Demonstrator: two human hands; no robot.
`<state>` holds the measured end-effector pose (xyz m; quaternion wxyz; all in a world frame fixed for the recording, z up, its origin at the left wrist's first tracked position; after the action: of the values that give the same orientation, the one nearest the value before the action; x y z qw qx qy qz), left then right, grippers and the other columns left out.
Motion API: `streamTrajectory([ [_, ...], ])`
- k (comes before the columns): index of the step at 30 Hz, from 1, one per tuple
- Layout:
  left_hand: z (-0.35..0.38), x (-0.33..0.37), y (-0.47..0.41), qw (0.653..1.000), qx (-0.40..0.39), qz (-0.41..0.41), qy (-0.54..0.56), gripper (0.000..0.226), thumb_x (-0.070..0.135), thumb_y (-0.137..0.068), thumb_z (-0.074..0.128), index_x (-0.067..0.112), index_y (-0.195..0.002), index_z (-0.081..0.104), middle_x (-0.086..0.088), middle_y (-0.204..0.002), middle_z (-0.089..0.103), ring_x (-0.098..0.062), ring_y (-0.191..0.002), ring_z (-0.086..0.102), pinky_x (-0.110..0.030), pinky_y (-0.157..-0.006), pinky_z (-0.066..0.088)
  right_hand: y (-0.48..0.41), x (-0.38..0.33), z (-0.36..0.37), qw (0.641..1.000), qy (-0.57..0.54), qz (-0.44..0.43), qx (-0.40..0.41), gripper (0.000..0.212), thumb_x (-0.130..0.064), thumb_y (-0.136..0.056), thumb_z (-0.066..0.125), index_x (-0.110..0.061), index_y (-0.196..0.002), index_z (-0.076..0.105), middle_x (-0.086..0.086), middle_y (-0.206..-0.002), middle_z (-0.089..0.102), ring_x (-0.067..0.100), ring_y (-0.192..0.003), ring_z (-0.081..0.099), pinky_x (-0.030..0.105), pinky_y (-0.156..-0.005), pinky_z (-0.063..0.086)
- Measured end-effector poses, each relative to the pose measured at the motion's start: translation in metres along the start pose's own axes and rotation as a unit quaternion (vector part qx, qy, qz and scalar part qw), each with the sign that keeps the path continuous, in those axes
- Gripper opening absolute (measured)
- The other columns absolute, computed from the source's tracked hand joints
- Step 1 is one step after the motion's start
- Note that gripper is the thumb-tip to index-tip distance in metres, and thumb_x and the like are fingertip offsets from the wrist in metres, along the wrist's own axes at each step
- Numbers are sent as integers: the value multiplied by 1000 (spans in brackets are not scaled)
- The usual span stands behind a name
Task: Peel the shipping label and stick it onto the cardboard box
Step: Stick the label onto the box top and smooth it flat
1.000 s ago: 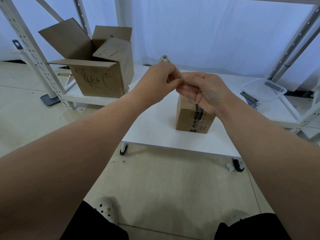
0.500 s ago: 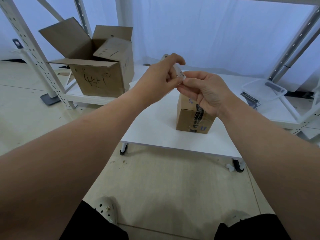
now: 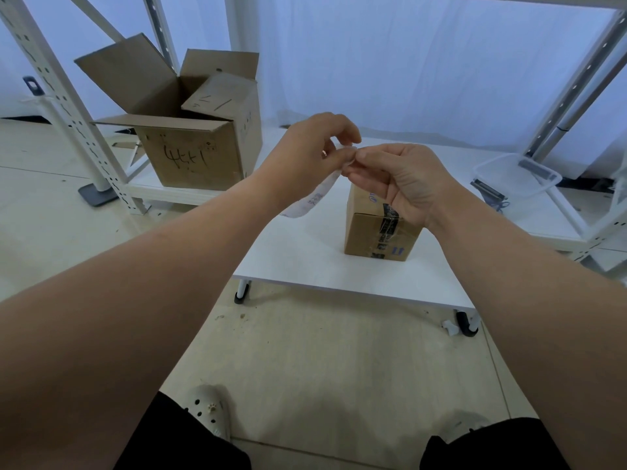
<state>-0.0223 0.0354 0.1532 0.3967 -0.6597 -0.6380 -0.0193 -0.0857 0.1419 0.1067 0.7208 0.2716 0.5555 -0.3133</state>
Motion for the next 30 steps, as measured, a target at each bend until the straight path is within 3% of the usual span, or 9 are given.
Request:
streamTrajectory([
  [7,2,3,1,1000,-19,9,-10,1,15,-87,61,15,-87,62,13,-81,55,-10,-78,55,-15,-71,42,-2,1,-2,999,43,11,14,8,-3,-86,62,4,-88,67,14,-79,75,20,-74,74,21,-63,58],
  [15,9,7,5,995,-59,41,-70,8,11,-90,56,7,-94,61,-1,-89,59,-13,-81,49,-16,-69,37,0,-2,-2,992,121,20,18,6,-5,-83,66,-2,-79,64,13,-75,74,18,-69,73,23,-63,59],
  [21,12,13,8,989,-55,75,-118,11,11,-91,52,9,-97,61,-4,-92,57,-14,-79,44,-20,-66,27,0,2,-2,987,153,49,7,11,-5,-84,57,-6,-74,62,10,-73,73,21,-73,73,29,-63,59],
  [27,11,17,10,987,-51,83,-126,12,13,-93,51,11,-99,62,-4,-95,55,-15,-77,46,-22,-67,30,2,3,-2,987,147,71,4,14,-6,-85,56,-8,-75,64,8,-72,72,18,-68,71,26,-56,56],
  [30,9,19,10,991,-44,79,-104,9,17,-92,55,13,-95,62,-4,-109,54,-19,-79,54,-33,-71,45,1,4,-4,989,128,76,11,12,-7,-85,55,-7,-78,64,8,-75,72,17,-68,71,26,-55,56],
])
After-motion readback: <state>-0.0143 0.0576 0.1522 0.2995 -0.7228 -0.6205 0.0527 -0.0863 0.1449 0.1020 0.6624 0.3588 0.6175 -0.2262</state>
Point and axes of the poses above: each hand's wrist, its own y-axis away from the middle knuckle, its own z-axis out of the palm, x = y × z, the point moved 8 cm from there along -y, towards the middle knuckle
